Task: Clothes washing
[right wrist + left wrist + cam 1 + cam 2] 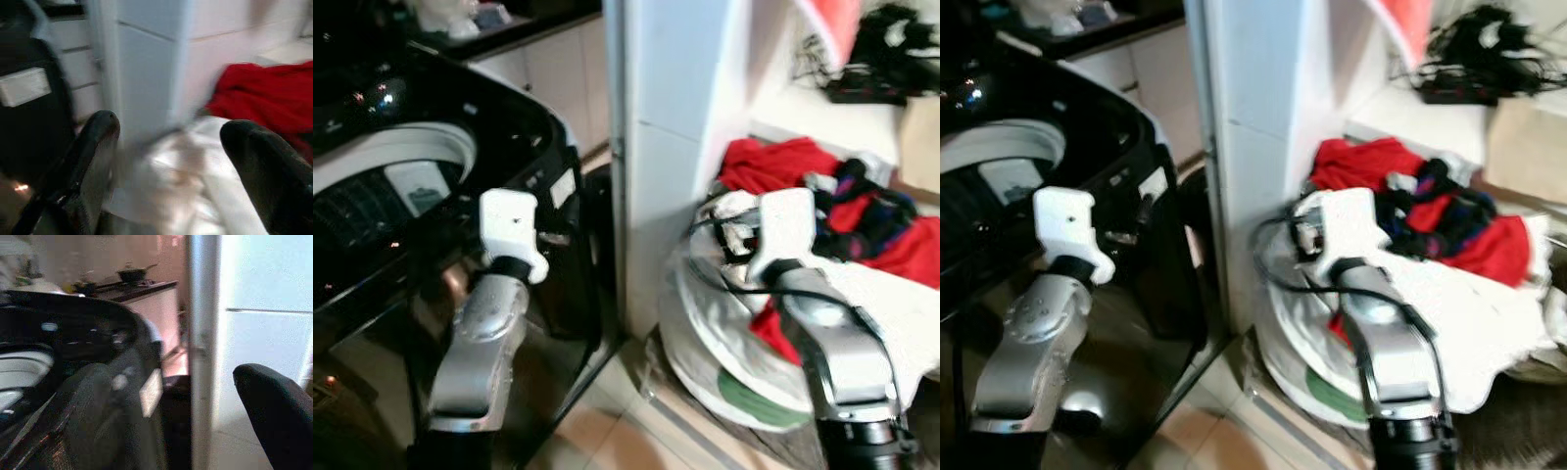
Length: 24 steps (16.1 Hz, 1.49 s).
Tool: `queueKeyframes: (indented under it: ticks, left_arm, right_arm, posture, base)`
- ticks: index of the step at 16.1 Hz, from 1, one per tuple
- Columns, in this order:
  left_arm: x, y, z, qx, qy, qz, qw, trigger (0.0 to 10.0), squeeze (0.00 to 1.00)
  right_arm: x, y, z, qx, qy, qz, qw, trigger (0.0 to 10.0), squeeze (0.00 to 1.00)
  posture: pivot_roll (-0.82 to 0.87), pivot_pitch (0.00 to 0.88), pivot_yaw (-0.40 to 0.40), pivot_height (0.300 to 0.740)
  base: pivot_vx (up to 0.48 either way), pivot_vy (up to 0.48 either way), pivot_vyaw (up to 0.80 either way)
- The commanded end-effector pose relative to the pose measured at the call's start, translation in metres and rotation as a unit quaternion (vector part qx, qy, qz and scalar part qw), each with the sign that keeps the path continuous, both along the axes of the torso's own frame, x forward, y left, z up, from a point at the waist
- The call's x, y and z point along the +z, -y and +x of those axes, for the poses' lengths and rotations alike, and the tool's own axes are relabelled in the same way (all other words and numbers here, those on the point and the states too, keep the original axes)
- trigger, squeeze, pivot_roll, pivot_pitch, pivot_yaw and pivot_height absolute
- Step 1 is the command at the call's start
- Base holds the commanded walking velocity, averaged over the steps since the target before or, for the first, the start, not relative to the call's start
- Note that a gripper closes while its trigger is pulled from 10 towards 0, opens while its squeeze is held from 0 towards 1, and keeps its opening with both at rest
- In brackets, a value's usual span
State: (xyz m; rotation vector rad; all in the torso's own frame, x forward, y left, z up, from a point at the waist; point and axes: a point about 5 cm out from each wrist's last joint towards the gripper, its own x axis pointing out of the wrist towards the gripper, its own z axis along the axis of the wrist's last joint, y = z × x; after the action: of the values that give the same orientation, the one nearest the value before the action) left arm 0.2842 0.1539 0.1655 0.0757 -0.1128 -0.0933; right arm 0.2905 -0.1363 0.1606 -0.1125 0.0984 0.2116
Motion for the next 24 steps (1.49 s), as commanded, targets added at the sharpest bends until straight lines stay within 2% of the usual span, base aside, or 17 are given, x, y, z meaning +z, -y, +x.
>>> queueKeyframes:
  ticks: [1,6,8,11,14,17,20,21,22,24]
  left_arm:
    - [0.0016,-0.0001,0.0000,0.006,0.004,-0.003,1.000,10.0,0.00]
    - [0.0006,0.0026,-0.0005,-0.007,-0.001,-0.012,1.000,10.0,0.00]
    - [0.0010,0.0037,-0.0002,-0.008,0.001,0.004,1.000,10.0,0.00]
    - [-0.0010,0.0037,0.0006,-0.005,-0.010,-0.012,1.000,10.0,0.00]
    - [-0.0022,0.0014,0.0018,0.000,-0.012,0.009,1.000,10.0,0.00]
    - [-0.0007,-0.0011,0.0016,0.005,-0.007,0.000,1.000,10.0,0.00]
    - [0.0001,-0.0020,0.0013,0.009,-0.005,-0.001,1.000,10.0,0.00]
    - [0.0002,-0.0026,0.0014,0.011,-0.005,-0.001,1.000,10.0,0.00]
    - [0.0003,-0.0031,0.0012,0.012,-0.004,-0.002,1.000,10.0,0.00]
    - [0.0007,-0.0034,0.0010,0.014,-0.003,-0.002,1.000,10.0,0.00]
  right_arm:
    - [0.0057,0.0036,0.0003,-0.003,0.012,-0.004,1.000,10.0,0.00]
    - [0.0052,0.0027,0.0001,-0.002,0.011,-0.005,1.000,10.0,0.00]
    - [0.0053,0.0032,0.0004,-0.004,0.011,-0.005,1.000,10.0,0.00]
    - [0.0052,0.0034,0.0003,-0.006,0.011,-0.005,1.000,10.0,0.00]
    - [0.0042,0.0041,0.0009,-0.010,0.006,0.002,1.000,10.0,0.00]
    - [0.0041,0.0043,0.0012,-0.008,0.004,0.001,1.000,10.0,0.00]
    - [0.0050,0.0030,0.0016,-0.003,0.007,-0.003,1.000,10.0,0.00]
    - [0.0057,0.0013,0.0019,0.008,0.010,-0.021,1.000,10.0,0.00]
    - [0.0048,-0.0007,0.0017,0.019,0.008,-0.040,0.999,10.0,0.00]
    - [0.0033,-0.0023,0.0012,0.021,0.005,-0.039,0.999,10.0,0.00]
  posture:
    - [-0.07,0.000,0.032,0.740]
    - [-0.07,0.000,0.034,0.740]
    - [-0.07,0.000,0.035,0.740]
    - [-0.07,0.000,0.035,0.740]
    - [-0.07,0.000,0.037,0.740]
    - [-0.07,0.000,0.036,0.740]
    - [-0.07,0.000,0.036,0.740]
    - [-0.07,0.000,0.032,0.740]
    - [-0.07,0.000,0.032,0.740]
    - [-0.07,0.000,0.029,0.740]
  base:
    - [0.262,0.000,0.00]
    - [0.000,0.000,0.00]
    - [0.000,0.000,0.00]
    - [0.000,0.000,0.00]
    - [0.000,0.000,0.00]
    - [0.300,0.000,-0.72]
    - [0.340,0.000,0.00]
    - [0.341,0.000,0.00]
    - [0.337,0.000,0.80]
    - [0.341,0.000,0.80]
